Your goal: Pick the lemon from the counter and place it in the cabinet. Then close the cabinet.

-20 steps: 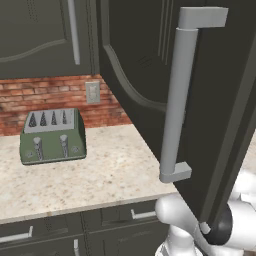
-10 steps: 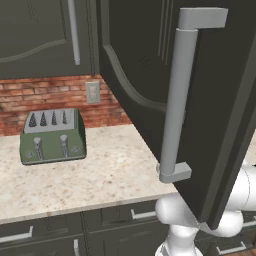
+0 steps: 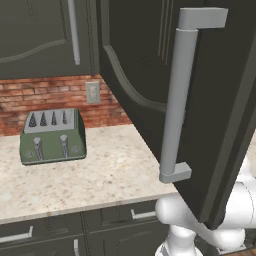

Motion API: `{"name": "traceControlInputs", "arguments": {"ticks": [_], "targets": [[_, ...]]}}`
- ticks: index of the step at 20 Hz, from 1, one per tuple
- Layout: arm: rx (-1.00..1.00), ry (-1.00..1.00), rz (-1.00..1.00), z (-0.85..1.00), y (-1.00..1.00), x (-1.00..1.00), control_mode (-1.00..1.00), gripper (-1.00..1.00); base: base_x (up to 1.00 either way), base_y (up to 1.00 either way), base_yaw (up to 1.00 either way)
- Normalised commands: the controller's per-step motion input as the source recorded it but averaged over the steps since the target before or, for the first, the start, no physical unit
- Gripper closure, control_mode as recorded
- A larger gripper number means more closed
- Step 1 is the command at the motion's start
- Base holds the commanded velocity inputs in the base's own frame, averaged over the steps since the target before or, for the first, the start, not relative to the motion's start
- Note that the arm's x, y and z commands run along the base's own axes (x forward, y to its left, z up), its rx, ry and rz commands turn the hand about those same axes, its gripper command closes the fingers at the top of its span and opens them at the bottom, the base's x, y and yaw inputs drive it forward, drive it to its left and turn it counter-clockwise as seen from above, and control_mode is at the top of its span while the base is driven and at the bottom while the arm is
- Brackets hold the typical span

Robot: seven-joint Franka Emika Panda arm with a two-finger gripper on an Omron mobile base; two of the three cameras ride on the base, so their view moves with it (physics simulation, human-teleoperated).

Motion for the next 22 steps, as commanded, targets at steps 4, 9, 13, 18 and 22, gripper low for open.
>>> {"name": "traceControlInputs", "arguments": {"ticks": [4, 9, 13, 18, 22], "targets": [[-0.02, -0.30, 0.00, 1.00, -0.05, -0.14, -1.00, 1.00, 0.00, 0.00, 0.00], [0.00, -0.33, 0.00, 1.00, -0.17, -0.07, -1.00, 1.00, 0.00, 0.00, 0.00], [0.00, -0.56, 0.00, 1.00, -0.10, 0.00, -1.00, 1.00, 0.00, 0.00, 0.00], [0.01, -0.40, -0.03, 1.00, -0.22, 0.00, -1.00, 1.00, 0.00, 0.00, 0.00], [0.01, -0.20, -0.06, 1.00, -0.27, 0.00, -1.00, 1.00, 0.00, 0.00, 0.00]]}}
